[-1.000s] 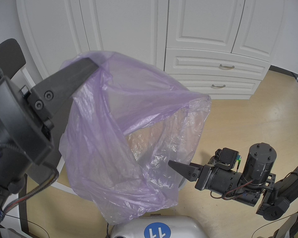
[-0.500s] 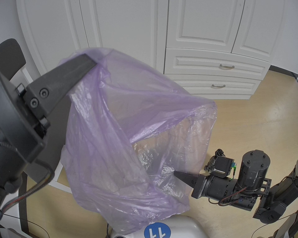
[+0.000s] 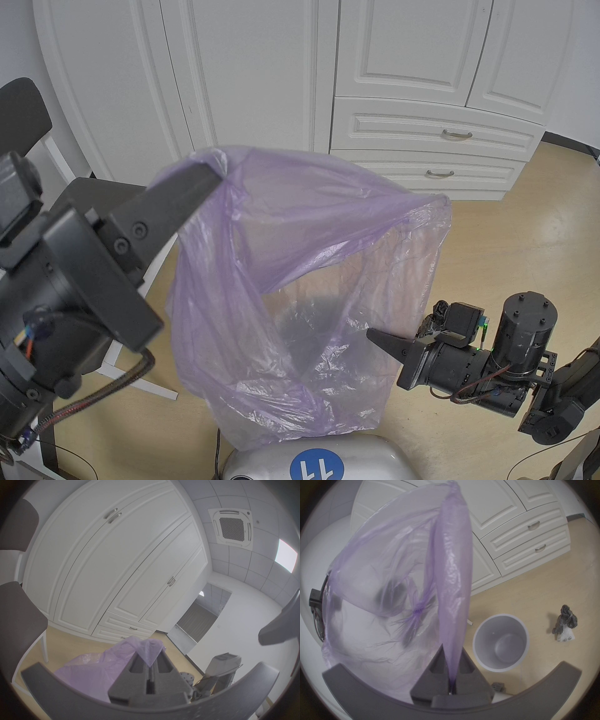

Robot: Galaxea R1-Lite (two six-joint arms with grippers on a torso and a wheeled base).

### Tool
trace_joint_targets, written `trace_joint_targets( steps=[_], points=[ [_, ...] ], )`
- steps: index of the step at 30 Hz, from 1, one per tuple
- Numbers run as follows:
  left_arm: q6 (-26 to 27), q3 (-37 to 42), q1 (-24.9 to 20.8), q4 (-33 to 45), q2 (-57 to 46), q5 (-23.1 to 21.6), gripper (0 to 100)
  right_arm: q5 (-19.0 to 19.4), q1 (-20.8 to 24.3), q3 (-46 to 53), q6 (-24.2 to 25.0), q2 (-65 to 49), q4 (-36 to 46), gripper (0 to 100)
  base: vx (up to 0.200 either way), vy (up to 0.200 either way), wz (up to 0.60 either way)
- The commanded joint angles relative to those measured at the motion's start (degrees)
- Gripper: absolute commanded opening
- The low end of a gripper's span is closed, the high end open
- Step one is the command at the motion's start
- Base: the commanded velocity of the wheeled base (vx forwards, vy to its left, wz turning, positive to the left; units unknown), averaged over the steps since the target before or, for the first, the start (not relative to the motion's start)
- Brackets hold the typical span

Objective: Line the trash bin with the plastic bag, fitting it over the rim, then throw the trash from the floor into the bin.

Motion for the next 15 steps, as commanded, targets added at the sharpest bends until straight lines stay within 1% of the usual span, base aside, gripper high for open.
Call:
trace_joint_targets(
  steps=[1,2,4,8,13,15],
  points=[
    [-0.1,3.08,5.35,0.17,2.18,-3.62,0,-0.08,-1.29,-1.82,-1.58,-6.28,6.51,0,0.0,0.0,0.0],
    [-0.1,3.96,6.84,0.17,2.44,-4.32,0,-0.17,-1.56,-3.14,-1.67,-8.75,10.37,0,0.0,0.0,0.0],
    [-0.1,4.75,8.25,0.17,3.06,-4.41,0,-0.43,-1.82,-5.33,-1.67,-12.79,16.88,0,0.0,0.0,0.0],
    [-0.01,6.07,9.04,0.26,3.32,-4.5,0,-0.52,-2.52,-8.94,-1.75,-19.91,27.51,0,0.0,0.0,0.0],
    [0.26,7.83,9.04,0.35,4.64,-4.67,0,-0.69,-2.87,-11.22,-2.46,-25.18,34.02,0,0.0,0.0,0.0],
    [0.34,8.97,8.95,0.35,5.52,-4.94,0,-0.87,-2.87,-12.19,-4.04,-27.2,37.18,0,0.0,0.0,0.0]
  ],
)
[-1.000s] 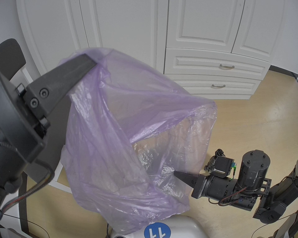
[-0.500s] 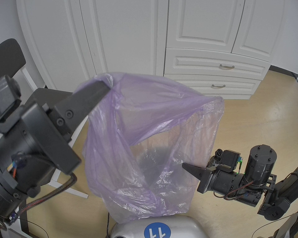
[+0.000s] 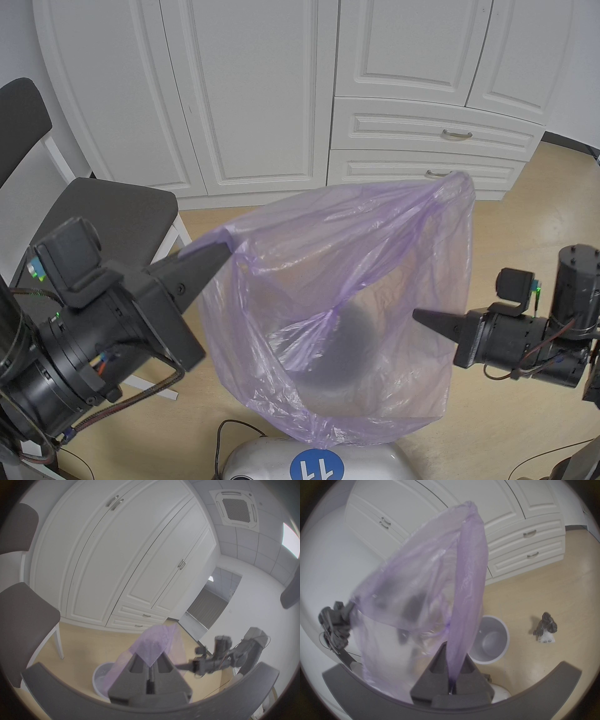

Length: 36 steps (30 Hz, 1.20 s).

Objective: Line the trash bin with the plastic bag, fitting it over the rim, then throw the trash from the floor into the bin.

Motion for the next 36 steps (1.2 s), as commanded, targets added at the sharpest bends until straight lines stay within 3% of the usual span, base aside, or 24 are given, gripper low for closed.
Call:
trace_joint_targets(
  steps=[1,7,20,28,36],
  points=[
    [0.21,2.72,0.71,0.02,2.52,-0.49,0,-0.28,-0.5,-3.27,-1.69,-8.65,3.88,0,0.0,0.0,0.0],
    [-0.05,5.36,0.01,-0.07,7.53,-2.95,0,-3.45,0.21,-5.9,-2.92,-9.97,10.56,0,0.0,0.0,0.0],
    [-0.14,6.24,1.24,-0.86,15.97,-2.78,0,-4.85,0.91,-5.82,-5.73,-11.46,11.09,0,0.0,0.0,0.0],
    [0.56,6.94,2.99,-0.77,16.5,-2.34,0,-11.36,5.22,-7.22,-6.96,-11.73,15.92,0,0.0,0.0,0.0],
    [3.9,7.29,5.98,-0.77,18.52,-2.16,0,-15.23,5.57,-6.61,-10.3,-10.41,16.19,0,0.0,0.0,0.0]
  ],
)
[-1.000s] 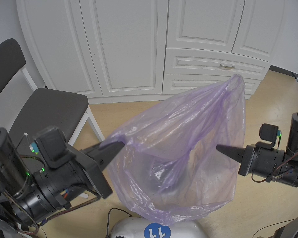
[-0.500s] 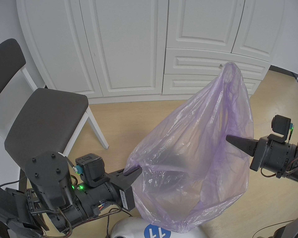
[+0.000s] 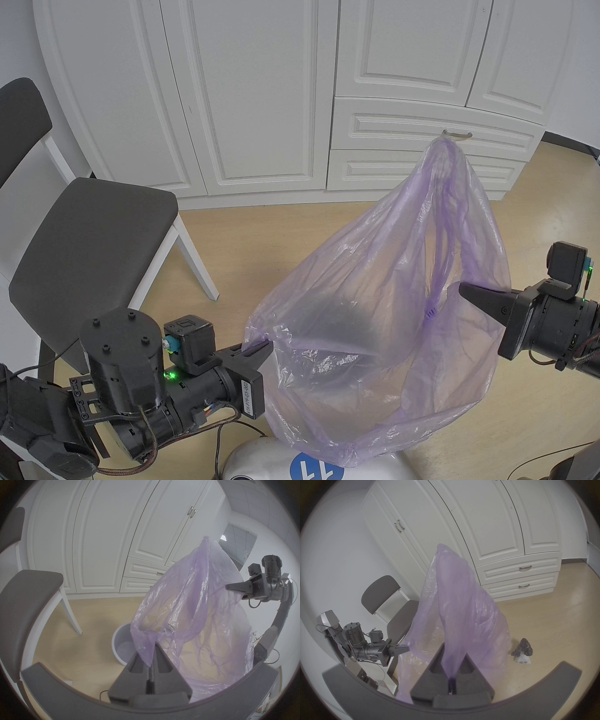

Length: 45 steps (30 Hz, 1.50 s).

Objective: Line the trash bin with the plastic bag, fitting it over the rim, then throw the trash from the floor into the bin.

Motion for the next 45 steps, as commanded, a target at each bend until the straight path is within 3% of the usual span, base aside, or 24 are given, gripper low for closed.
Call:
trace_joint_targets(
  steps=[1,8,11,17,28,35,45],
  points=[
    [0.91,0.21,1.83,-0.07,0.84,0.03,0,-1.53,0.18,0.36,-1.04,1.44,-0.02,0,0.0,0.0,0.0],
    [1.35,0.12,5.26,-0.16,-0.39,-0.32,0,-3.46,0.09,1.5,-3.06,1.62,0.07,0,0.0,0.0,0.0],
    [1.53,-0.06,6.05,-0.16,-0.66,-0.32,0,-3.9,-0.7,3.34,-6.84,1.35,1.57,0,0.0,0.0,0.0],
    [2.76,-0.5,8.77,-0.42,-0.66,-0.32,0,-10.23,-0.79,5.28,-10.71,1.97,5.61,0,0.0,0.0,0.0],
    [3.99,-1.29,12.29,-0.42,0.05,-0.23,0,-11.2,-3.78,8.27,-15.72,4.69,6.84,0,0.0,0.0,0.0],
    [4.16,-2.08,13.43,-0.42,0.4,0.12,0,-17.79,-4.65,8.09,-16.07,8.03,6.84,0,0.0,0.0,0.0],
    [4.16,-2.87,15.28,-0.33,1.8,0.3,0,-18.23,-8.35,6.68,-15.1,11.2,6.14,0,0.0,0.0,0.0]
  ],
)
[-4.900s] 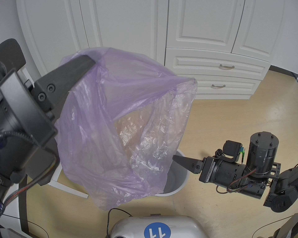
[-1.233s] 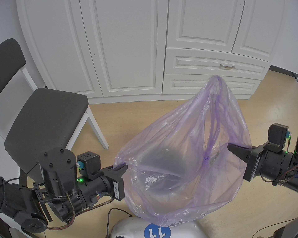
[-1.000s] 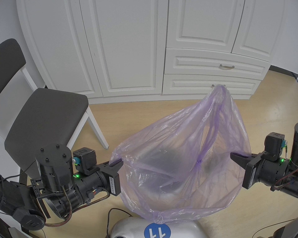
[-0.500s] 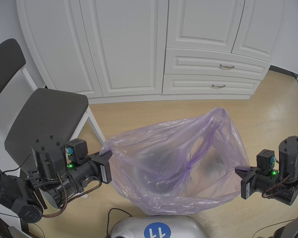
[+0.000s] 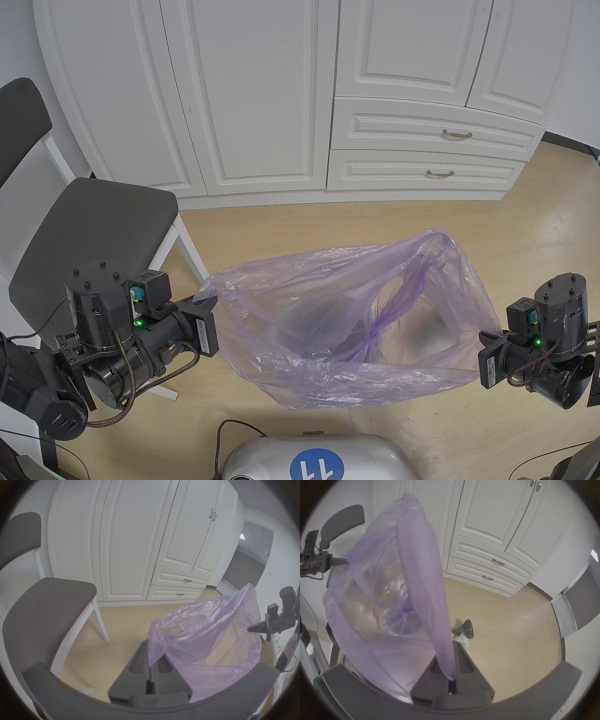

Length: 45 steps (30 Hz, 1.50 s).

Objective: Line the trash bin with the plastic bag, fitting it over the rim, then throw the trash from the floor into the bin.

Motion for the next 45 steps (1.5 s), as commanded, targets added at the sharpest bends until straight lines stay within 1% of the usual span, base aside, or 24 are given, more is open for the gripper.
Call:
trace_joint_targets(
  steps=[1,4,7,9,10,12,13,14,18,19,21,23,26,27,28,29,30,35,36,38,41,43,45],
  points=[
    [-0.06,-0.2,0.57,0.0,1.41,0.04,0,0.08,-1.38,-0.81,0.5,2.37,-0.02,0,0.0,0.0,0.0],
    [-0.14,-0.55,1.54,-0.09,4.05,0.04,0,0.52,-3.14,-2.22,2.87,5.18,-0.11,0,0.0,0.0,0.0],
    [-0.23,-1.69,2.86,-0.09,6.95,0.04,0,1.23,-3.32,-3.62,6.39,8.88,-0.28,0,0.0,0.0,0.0],
    [-0.23,-1.69,3.03,-0.09,7.22,-0.05,0,1.4,-3.32,-3.8,6.74,9.23,-0.37,0,0.0,0.0,0.0],
    [-0.5,-2.48,4.44,-0.44,9.24,-0.13,0,2.98,-3.32,-5.03,9.64,11.78,-0.37,0,0.0,0.0,0.0],
    [-0.58,-2.66,5.06,-1.06,10.12,-0.22,0,3.78,-3.32,-5.56,10.43,12.66,-0.37,0,0.0,0.0,0.0],
    [-0.58,-2.84,5.93,-2.55,11.52,-0.49,0,5.18,-3.4,-6.08,11.49,13.97,-0.37,0,0.0,0.0,0.0],
    [-0.67,-2.92,6.37,-3.7,12.49,-0.49,0,5.8,-3.4,-6.26,12.1,14.94,-0.46,0,0.0,0.0,0.0],
    [-0.67,-2.92,7.17,-9.5,16.97,-0.57,0,6.32,-3.67,-7.05,14.39,19.69,-3.09,0,0.0,0.0,0.0],
    [-0.67,-3.01,7.25,-12.57,19.61,-0.49,0,6.41,-4.28,-7.23,15.44,22.06,-6.17,0,0.0,0.0,0.0],
    [-0.76,-3.28,7.34,-14.68,21.37,-0.31,0,6.68,-4.81,-7.05,15.62,23.38,-8.19,0,0.0,0.0,0.0],
    [-0.76,-3.8,7.87,-19.6,25.32,-0.22,0,7.47,-6.92,-6.52,15.18,25.22,-12.94,0,0.0,0.0,0.0],
    [-0.67,-4.15,8.4,-22.33,27.87,-0.13,0,9.4,-8.24,-6.44,15.27,26.1,-15.13,0,0.0,0.0,0.0],
    [-0.67,-4.15,8.4,-22.42,28.22,-0.13,0,10.54,-8.41,-6.44,15.44,26.28,-15.4,0,0.0,0.0,0.0],
    [-0.67,-4.15,8.4,-22.42,28.31,-0.22,0,10.9,-8.41,-6.44,15.62,26.37,-15.4,0,0.0,0.0,0.0],
    [-0.67,-4.07,8.4,-22.42,28.66,-0.22,0,13.36,-8.41,-6.7,15.79,27.07,-15.4,0,0.0,0.0,0.0],
    [-0.67,-4.07,8.48,-22.42,29.01,-0.22,0,14.67,-8.41,-6.7,15.97,27.86,-15.49,0,0.0,0.0,0.0],
    [-0.58,-3.89,8.48,-21.71,30.33,-0.13,0,17.84,-8.15,-7.75,19.75,31.55,-15.4,0,0.0,0.0,0.0],
    [-0.67,-3.89,8.48,-21.71,30.42,-0.13,0,18.1,-8.15,-7.75,19.84,31.64,-15.31,0,0.0,0.0,0.0],
    [-0.58,-3.89,8.84,-21.63,31.12,-0.13,0,20.65,-8.06,-7.75,20.27,32.08,-15.13,0,0.0,0.0,0.0],
    [-0.58,-3.8,8.92,-21.36,32.0,-0.22,0,22.15,-8.06,-7.75,20.36,32.25,-14.7,0,0.0,0.0,0.0],
    [-0.5,-3.71,9.01,-20.22,32.09,-0.22,0,24.25,-7.8,-7.58,21.33,32.43,-14.34,0,0.0,0.0,0.0],
    [-0.5,-3.54,9.19,-18.73,31.39,-0.22,0,25.57,-7.71,-7.75,21.77,32.25,-12.94,0,0.0,0.0,0.0]
  ],
)
